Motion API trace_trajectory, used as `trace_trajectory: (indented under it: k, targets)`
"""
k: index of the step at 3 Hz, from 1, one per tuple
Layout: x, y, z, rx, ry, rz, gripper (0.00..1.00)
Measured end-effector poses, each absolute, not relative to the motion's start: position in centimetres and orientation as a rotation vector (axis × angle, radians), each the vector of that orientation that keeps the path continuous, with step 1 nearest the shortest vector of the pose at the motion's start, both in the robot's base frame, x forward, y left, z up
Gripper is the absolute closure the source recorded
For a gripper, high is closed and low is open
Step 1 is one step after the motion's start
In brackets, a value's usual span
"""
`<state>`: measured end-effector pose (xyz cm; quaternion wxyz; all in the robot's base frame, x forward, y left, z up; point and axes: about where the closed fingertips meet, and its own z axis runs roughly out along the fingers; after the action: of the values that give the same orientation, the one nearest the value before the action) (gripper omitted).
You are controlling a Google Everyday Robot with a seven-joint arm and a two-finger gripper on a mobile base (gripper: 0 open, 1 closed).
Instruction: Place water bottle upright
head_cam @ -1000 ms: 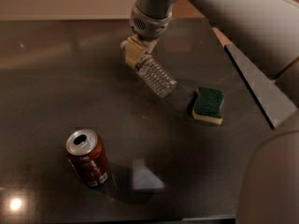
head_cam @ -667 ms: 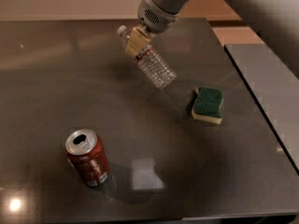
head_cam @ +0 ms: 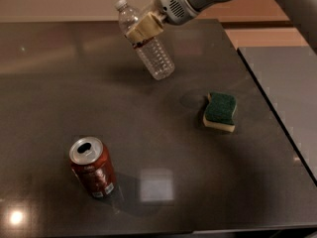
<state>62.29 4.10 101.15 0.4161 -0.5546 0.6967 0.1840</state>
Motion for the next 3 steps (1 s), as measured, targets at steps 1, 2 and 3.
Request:
trace_trajectory:
  k: [1,2,3]
  targets:
    - [62.1,4.3,102.0,-1.353,1.584,0.590,1.00]
    - [61.7,3.5,101.3,-1.272,1.506,0.709,1.00]
    - [61.4,2.3,99.8,-1.194,1.464,0.805,1.00]
